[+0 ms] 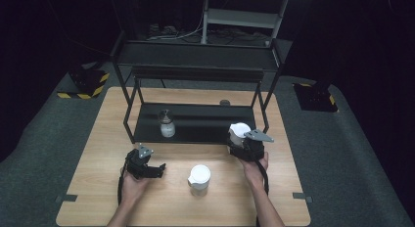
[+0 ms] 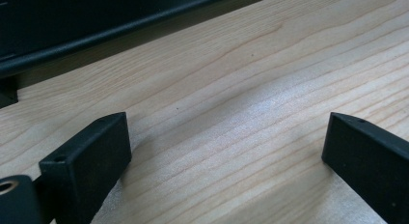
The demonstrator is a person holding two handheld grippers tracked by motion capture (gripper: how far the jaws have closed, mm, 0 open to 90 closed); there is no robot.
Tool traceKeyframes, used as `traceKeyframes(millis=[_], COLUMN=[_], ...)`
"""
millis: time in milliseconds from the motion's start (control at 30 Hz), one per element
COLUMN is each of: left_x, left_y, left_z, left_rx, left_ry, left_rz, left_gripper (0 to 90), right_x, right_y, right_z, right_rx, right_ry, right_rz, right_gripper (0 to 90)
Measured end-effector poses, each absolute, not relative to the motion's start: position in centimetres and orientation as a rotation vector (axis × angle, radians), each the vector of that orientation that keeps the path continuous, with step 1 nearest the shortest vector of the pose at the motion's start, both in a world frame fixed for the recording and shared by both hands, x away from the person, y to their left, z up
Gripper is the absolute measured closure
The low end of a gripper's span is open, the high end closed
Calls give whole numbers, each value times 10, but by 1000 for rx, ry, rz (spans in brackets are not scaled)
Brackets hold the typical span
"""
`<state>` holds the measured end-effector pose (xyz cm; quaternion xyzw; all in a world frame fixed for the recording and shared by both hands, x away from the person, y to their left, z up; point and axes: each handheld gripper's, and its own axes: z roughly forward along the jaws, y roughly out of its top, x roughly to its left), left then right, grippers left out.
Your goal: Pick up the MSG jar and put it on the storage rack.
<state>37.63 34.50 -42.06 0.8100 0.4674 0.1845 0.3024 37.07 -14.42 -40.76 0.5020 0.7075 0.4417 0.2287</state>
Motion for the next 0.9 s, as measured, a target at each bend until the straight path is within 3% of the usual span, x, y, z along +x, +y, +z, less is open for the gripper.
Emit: traceKeyframes(millis=[900], left_x=[376], left_y=[345], left_z=[-421], left_rx=[2147], left_ry=[1239], left_rz=[489], left_gripper=[32], right_x=[398], right_y=[-139], right_z=[-398], right_rx=[1422], right_ry=[1924], right_rz=[1210], right_gripper=[311])
